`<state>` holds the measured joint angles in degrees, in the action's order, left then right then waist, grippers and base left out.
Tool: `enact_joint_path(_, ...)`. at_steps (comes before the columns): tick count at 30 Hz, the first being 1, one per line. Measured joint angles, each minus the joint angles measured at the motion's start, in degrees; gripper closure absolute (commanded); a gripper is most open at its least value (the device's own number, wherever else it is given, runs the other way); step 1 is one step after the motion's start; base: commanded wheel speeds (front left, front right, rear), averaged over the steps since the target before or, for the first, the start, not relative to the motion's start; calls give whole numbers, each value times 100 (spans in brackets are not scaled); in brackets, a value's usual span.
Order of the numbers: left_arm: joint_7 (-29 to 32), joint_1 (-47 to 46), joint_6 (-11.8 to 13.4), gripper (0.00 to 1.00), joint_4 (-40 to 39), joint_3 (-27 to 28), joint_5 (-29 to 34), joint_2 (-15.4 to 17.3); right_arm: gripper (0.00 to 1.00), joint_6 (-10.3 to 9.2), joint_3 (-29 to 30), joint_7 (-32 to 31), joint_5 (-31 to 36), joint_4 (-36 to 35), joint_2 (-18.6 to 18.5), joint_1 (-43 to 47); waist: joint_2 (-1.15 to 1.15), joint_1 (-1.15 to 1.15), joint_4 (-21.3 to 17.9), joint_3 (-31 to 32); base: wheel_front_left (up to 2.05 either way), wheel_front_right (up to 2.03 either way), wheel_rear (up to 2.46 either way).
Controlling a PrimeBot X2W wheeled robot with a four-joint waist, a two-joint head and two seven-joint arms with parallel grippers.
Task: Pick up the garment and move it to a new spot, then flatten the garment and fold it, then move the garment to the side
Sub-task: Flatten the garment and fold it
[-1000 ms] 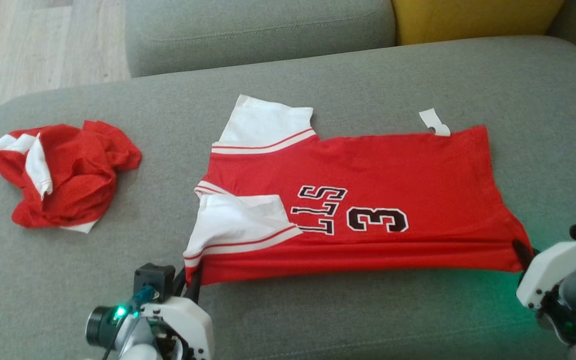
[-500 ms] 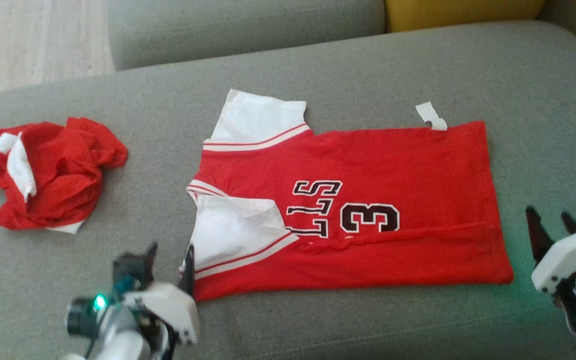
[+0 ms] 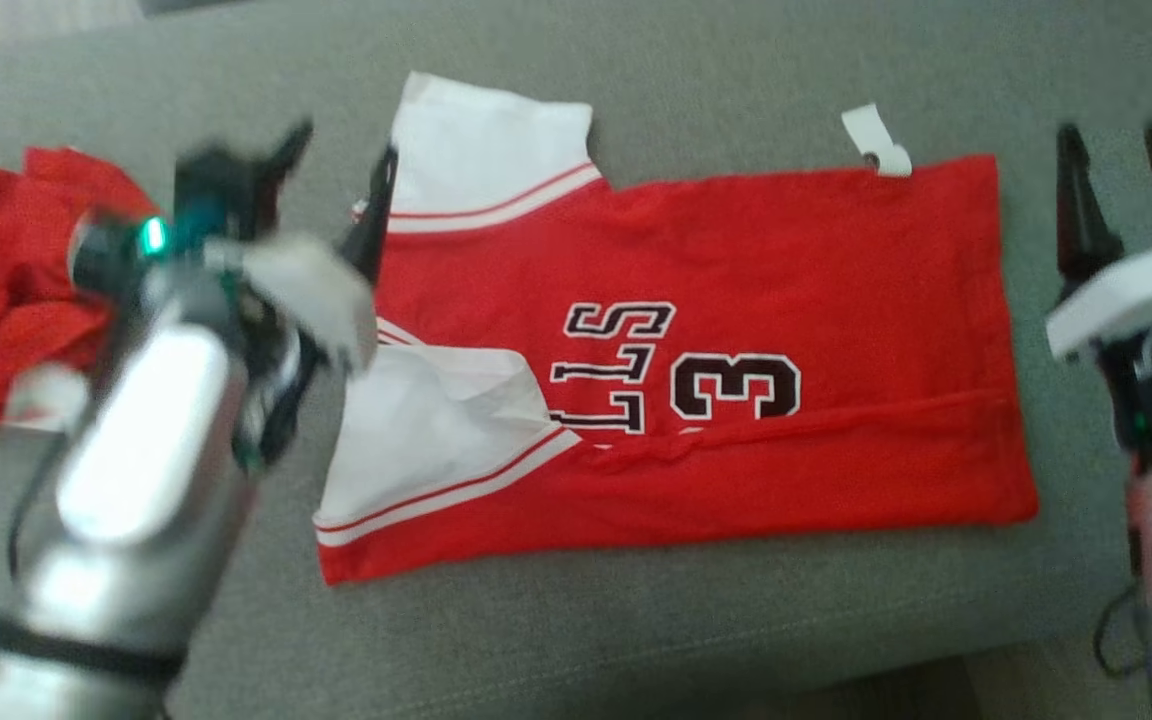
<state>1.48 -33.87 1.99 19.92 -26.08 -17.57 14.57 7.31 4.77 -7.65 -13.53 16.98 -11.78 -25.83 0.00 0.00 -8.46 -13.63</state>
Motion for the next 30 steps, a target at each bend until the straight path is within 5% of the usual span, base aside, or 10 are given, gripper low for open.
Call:
enact_joint_path(4,627,-1137,-566,0,689,-183,34,104,0,0,-330,119,0,70,-55,-614,0,0,-146,-367,0,0,0)
enact_joint_path(8,1183,-2011,-864,0,1535,-404,-13,210,0,-1,-655,209,-1,178,-81,-1150,0,0,-361,-686,0,0,0)
enact_joint_path(20,1557,-3240,-956,0,2953,-1572,-542,611,0,0,-1209,478,-164,381,-48,-1735,0,1,-1012,-1347,0,0,0)
enact_joint_path(30,1336,-3660,-956,0,3601,-1948,-708,732,0,0,-1358,565,-243,378,5,-1778,0,0,-1230,-1565,0,0,0)
